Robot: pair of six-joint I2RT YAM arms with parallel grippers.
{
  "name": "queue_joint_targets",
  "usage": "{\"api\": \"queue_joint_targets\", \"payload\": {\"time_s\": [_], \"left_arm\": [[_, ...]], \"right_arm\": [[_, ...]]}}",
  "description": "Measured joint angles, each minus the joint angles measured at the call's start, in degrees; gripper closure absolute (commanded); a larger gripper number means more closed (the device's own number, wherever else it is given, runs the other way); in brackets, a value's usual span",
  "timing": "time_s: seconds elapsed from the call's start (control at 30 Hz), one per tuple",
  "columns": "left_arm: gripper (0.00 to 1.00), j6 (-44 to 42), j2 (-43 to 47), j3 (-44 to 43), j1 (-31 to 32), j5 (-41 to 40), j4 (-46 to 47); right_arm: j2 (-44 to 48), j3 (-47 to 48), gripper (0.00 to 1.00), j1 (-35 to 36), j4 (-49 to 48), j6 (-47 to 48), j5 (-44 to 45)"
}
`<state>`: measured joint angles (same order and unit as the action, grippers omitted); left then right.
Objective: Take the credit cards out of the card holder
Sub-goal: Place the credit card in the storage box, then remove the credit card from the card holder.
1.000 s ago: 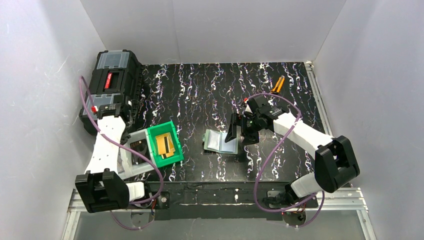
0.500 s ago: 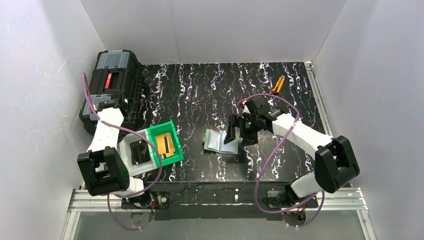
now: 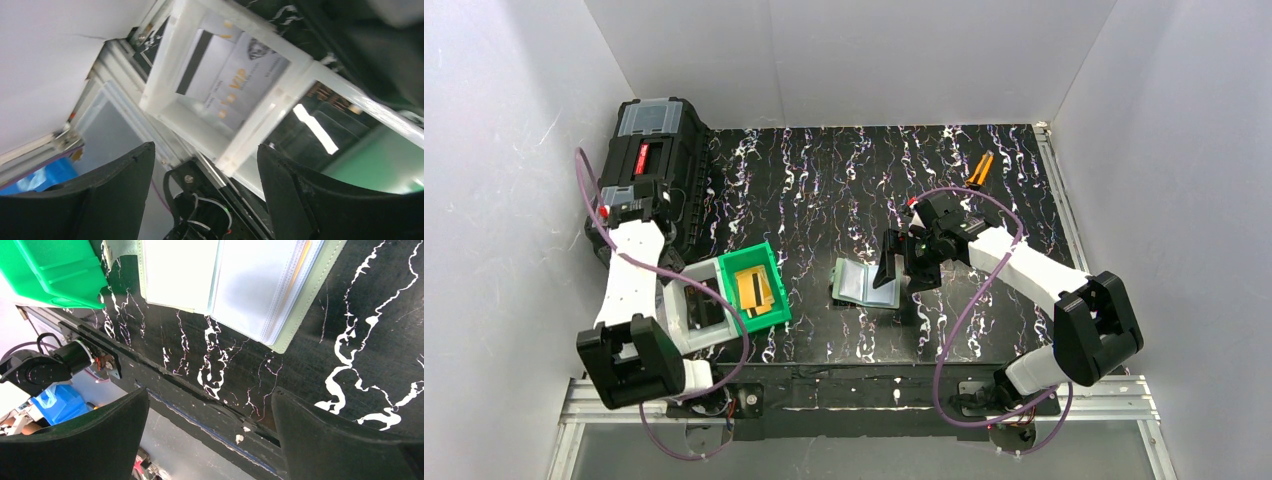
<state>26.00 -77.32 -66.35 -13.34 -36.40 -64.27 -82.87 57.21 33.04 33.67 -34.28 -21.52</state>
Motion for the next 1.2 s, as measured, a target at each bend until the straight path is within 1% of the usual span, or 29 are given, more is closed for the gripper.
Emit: {"api": "queue_joint_targets", "payload": {"time_s": [0.17, 0.27, 0.37, 0.47, 0.53, 0.6, 0.7, 0.77, 0.87, 0.97, 1.03, 1.13, 1.2], "left_arm": [[0.26, -1.0, 5.9, -3.4, 2.4, 6.8, 0.0], [0.26, -0.6, 10.2, -5.3, 6.5, 11.1, -0.3], [0.29, 1.4, 12.8, -6.4, 15.2, 15.2, -0.2], [0.31, 4.5, 11.6, -7.2, 26.8, 19.4, 1.4], [0.32, 6.3, 7.9, -8.2, 34.4, 21.8, 3.7], [0.33, 7.7, 1.9, -9.9, 41.3, 23.6, 6.2], [0.36, 8.8, -8.5, -13.5, 49.4, 26.1, 10.5], [0.36, 9.5, -14.7, -15.5, 53.0, 28.2, 13.3], [0.38, 10.1, -21.4, -18.2, 56.5, 31.3, 16.2], [0.38, 10.2, -27.1, -21.5, 58.6, 33.3, 18.3], [0.38, 10.0, -29.7, -23.3, 59.5, 33.7, 18.9], [0.38, 9.7, -33.2, -25.6, 60.8, 33.4, 19.5], [0.38, 9.5, -35.6, -26.6, 62.0, 32.6, 19.7]], "right_arm": [[-0.3, 0.0, 0.03, 0.0, 0.2, -0.3, 1.5], [-1.0, 0.0, 0.06, 0.2, 0.1, -0.8, 2.8], [-2.0, 0.0, 0.12, 0.5, 0.0, -2.0, 4.1], [-2.8, 0.0, 0.14, 0.8, -0.3, -3.7, 5.9], [-3.0, 0.0, 0.17, 0.8, -0.4, -4.6, 7.4], [-3.0, 0.0, 0.2, 0.9, -0.4, -5.4, 9.0], [-3.0, 0.0, 0.26, 0.7, -0.2, -6.6, 11.5], [-2.9, -0.1, 0.29, 0.1, -0.1, -7.2, 12.6], [-1.9, -1.8, 0.32, -1.9, -0.6, -7.7, 13.1], [-0.6, -4.1, 0.32, -4.5, -0.3, -8.0, 13.8], [-0.1, -5.0, 0.32, -5.9, -0.3, -8.0, 14.0], [0.5, -6.4, 0.36, -7.2, -0.6, -8.3, 14.1], [1.1, -7.4, 0.36, -8.2, -0.8, -8.6, 13.8]]}}
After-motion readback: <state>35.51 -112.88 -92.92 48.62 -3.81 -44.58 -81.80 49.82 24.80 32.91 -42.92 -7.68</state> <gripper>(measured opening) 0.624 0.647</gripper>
